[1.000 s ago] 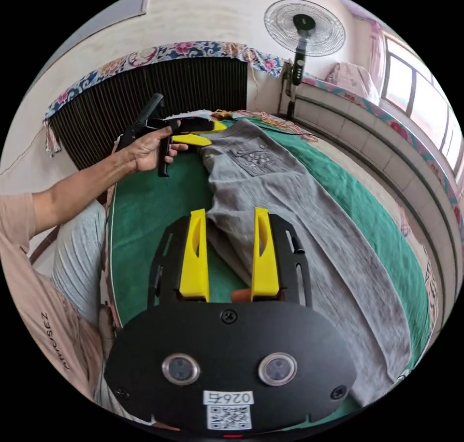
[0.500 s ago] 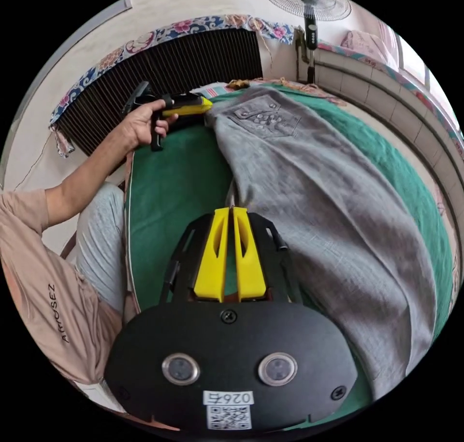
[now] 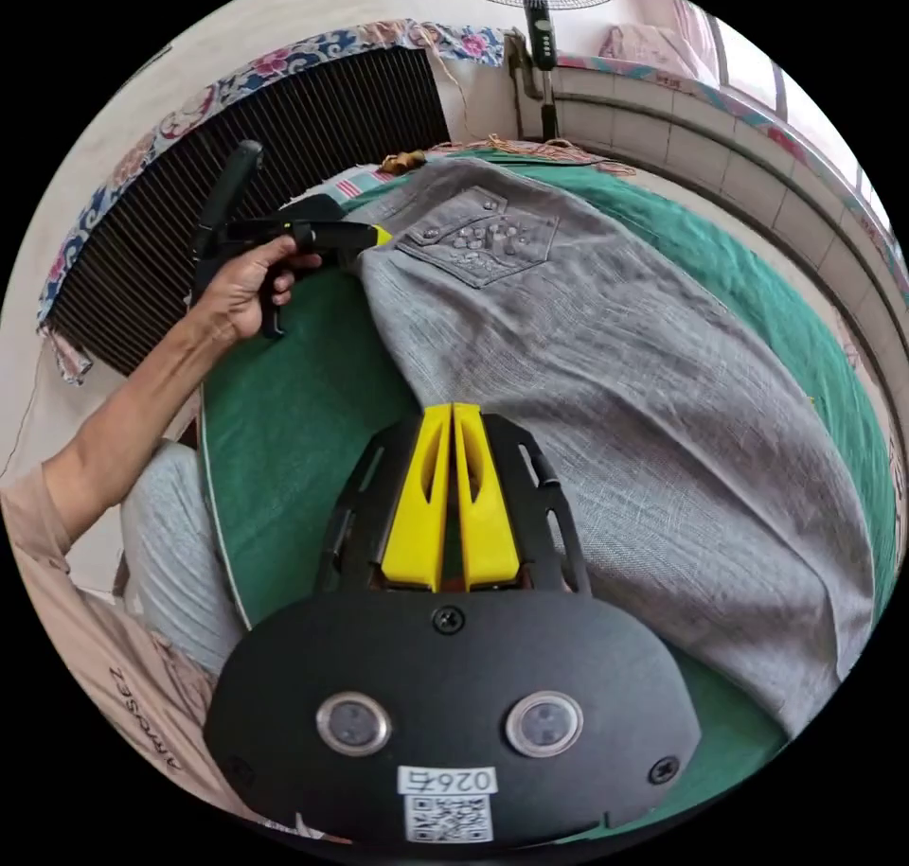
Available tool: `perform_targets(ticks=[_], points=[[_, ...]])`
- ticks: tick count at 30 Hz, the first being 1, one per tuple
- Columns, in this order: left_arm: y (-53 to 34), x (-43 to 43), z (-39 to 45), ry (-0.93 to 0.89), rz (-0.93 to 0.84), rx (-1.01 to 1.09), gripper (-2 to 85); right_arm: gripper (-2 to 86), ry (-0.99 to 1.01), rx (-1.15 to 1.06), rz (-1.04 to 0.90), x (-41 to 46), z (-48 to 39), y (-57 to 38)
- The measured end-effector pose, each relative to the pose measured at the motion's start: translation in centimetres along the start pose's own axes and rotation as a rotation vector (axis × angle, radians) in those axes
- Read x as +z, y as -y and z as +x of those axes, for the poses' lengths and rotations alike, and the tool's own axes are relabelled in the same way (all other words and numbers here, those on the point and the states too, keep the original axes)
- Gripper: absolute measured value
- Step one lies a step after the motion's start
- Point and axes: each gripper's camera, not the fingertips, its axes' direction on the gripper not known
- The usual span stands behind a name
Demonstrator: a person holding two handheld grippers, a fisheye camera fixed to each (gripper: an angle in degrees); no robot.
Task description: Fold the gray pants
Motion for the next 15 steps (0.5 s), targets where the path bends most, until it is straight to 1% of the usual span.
perform_targets(ticks=[1,2,3,5,7,8,9,10,11,12,14,15], points=[[0.2,-0.5,0.4,-0.009,0.015,-0.049,-0.9,-0.9,-0.027,-0.014,0.027,-0.5,-0.7,0.3],[0.4,-1.6,1.3,0.035,0.055,-0.096,-0.9,-0.9,-0.072,-0.042,0.056,-1.8,-1.9,1.1],[0.6,-2.2,2.1,0.063,0.088,-0.085,-0.9,-0.9,-0.093,-0.068,0.08,-3.0,-2.9,2.1],[1.1,-4.2,6.7,0.175,0.223,0.068,-0.9,-0.9,-0.108,-0.093,0.105,-4.7,-4.0,3.5],[1.5,-4.3,10.1,0.203,0.263,0.191,-1.0,-0.9,-0.113,-0.077,0.131,-6.6,-4.2,5.0],[1.9,-3.5,11.6,0.192,0.238,0.234,-1.0,-0.9,-0.102,-0.046,0.157,-8.2,-3.7,6.0],[2.1,-2.9,12.1,0.177,0.205,0.233,-1.0,-0.9,-0.088,0.007,0.179,-9.8,-2.5,6.9],[2.8,-1.1,12.4,0.144,0.105,0.2,-1.0,-0.9,-0.081,0.041,0.185,-10.8,-1.7,7.3],[3.4,1.3,12.2,0.102,-0.031,0.164,-0.9,-0.9,-0.072,0.121,0.196,-12.8,0.5,8.0],[3.6,2.1,12.0,0.075,-0.065,0.148,-0.9,-0.9,-0.075,0.198,0.203,-15.0,3.0,8.5],[4.3,1.3,11.6,-0.034,-0.045,0.074,-0.9,-0.9,-0.105,0.297,0.19,-18.4,7.2,8.8],[4.6,1.1,11.6,-0.055,-0.059,0.054,-0.9,-0.9,-0.13,0.366,0.176,-20.9,10.2,8.8]])
